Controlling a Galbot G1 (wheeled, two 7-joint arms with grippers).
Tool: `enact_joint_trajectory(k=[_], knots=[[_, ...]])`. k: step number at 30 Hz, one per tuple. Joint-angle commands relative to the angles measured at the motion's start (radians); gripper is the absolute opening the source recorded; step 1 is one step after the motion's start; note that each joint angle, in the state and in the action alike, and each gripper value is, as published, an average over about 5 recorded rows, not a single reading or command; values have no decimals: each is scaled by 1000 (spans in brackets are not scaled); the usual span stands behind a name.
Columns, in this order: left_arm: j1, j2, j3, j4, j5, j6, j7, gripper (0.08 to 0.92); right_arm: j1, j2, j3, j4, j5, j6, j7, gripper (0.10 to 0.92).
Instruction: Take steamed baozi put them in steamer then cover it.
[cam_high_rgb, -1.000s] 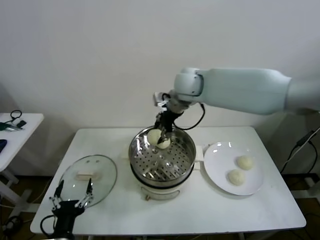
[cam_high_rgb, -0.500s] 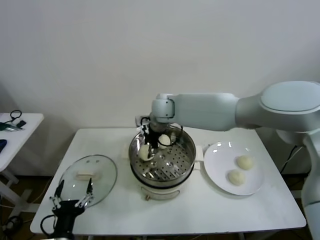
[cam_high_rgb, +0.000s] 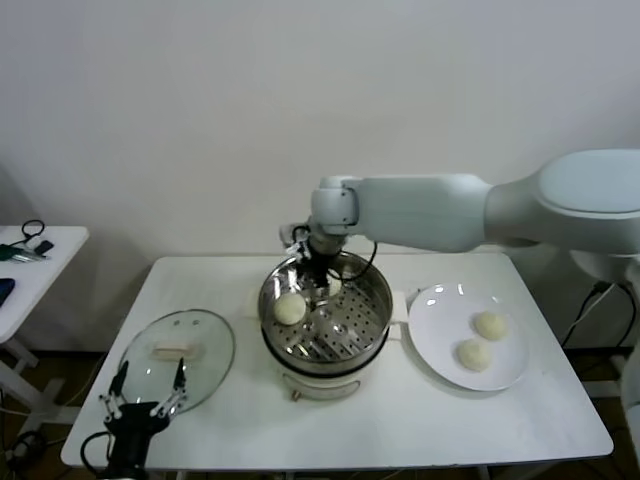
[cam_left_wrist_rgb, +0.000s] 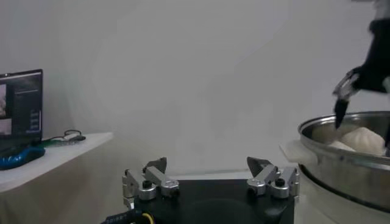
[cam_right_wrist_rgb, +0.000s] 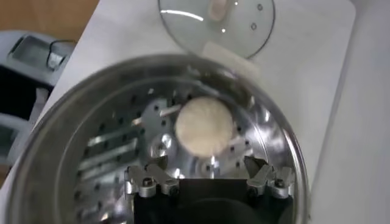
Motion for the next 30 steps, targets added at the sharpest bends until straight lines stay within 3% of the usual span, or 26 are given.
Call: enact_joint_trajectory(k=[1, 12, 21, 30], knots=[[1, 3, -1, 0, -1, -2, -1, 823, 278, -438, -165, 89, -82, 219, -226, 823], [-8, 2, -4, 0, -9, 4, -1, 823, -14, -731, -102, 108, -382, 204, -163, 823], [-15, -6, -9, 1, -8, 14, 1, 823, -351, -766, 152, 96, -513, 139, -59, 823], [-15, -13, -8, 1, -3, 20, 2, 823, -500, -736, 264, 53, -576, 135, -10, 823]])
